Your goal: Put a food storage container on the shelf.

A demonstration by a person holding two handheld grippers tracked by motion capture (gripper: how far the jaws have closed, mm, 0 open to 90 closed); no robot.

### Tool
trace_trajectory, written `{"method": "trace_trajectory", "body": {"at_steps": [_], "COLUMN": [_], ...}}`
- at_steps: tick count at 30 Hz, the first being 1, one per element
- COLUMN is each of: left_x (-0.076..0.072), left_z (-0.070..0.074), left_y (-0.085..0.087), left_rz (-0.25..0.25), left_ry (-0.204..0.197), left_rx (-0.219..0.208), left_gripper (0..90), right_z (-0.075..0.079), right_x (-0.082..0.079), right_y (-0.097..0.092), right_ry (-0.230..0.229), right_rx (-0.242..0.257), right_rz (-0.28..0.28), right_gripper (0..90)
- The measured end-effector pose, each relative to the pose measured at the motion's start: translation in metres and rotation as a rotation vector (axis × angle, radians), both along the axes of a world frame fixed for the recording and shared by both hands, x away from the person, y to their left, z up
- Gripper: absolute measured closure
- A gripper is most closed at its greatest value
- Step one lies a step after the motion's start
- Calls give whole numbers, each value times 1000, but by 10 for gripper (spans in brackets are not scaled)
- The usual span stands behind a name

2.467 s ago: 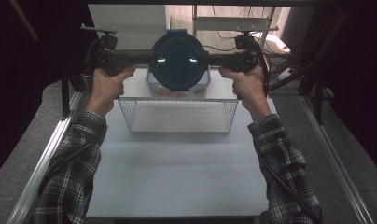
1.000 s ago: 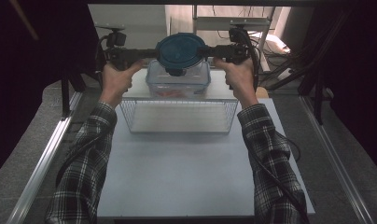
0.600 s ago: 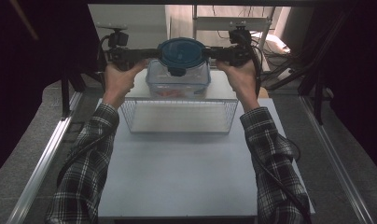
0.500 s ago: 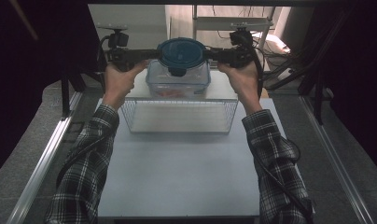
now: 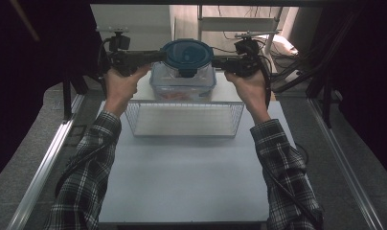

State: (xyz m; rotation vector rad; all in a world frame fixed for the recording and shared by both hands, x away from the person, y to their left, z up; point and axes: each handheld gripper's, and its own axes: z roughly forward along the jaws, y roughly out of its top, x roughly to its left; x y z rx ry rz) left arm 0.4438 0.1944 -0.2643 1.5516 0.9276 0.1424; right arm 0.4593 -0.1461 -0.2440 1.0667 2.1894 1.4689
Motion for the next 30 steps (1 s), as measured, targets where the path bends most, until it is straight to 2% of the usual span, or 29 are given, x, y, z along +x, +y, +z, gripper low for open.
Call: {"method": "trace_trajectory", "body": {"at_steps": [2, 4, 7, 12, 14, 20, 23, 25, 30], "left_x": [-8, -17, -30, -50, -57, -77, -87, -95, -106], "left_z": [-3, -8, -19, -38, -45, -64, -74, -81, -98], "left_y": [1, 2, 3, 1, -1, -6, -8, -8, -7], "left_rz": [-29, -30, -41, -46, -40, -59, -75, -68, -79], "left_ry": [-28, -47, -61, -69, -75, -81, -81, -84, -72], "left_rx": [-13, 9, 53, 117, 157, 213, 238, 255, 266], "left_gripper": [350, 284, 206, 136, 111, 87, 68, 65, 54], "right_z": [-3, -9, -20, -37, -43, -59, -67, -73, -87], "right_x": [-4, -10, -20, -36, -43, -58, -66, -71, -79], "right_y": [-3, -6, -10, -14, -16, -19, -19, -19, -21], "right_ry": [-9, -17, -25, -44, -58, -70, -74, -75, -70], "right_rx": [0, 10, 0, -18, -27, -55, -77, -81, -85], "right_rz": [9, 20, 44, 75, 79, 110, 132, 138, 152], "right_gripper": [680, 587, 442, 258, 192, 97, 69, 62, 49]}}
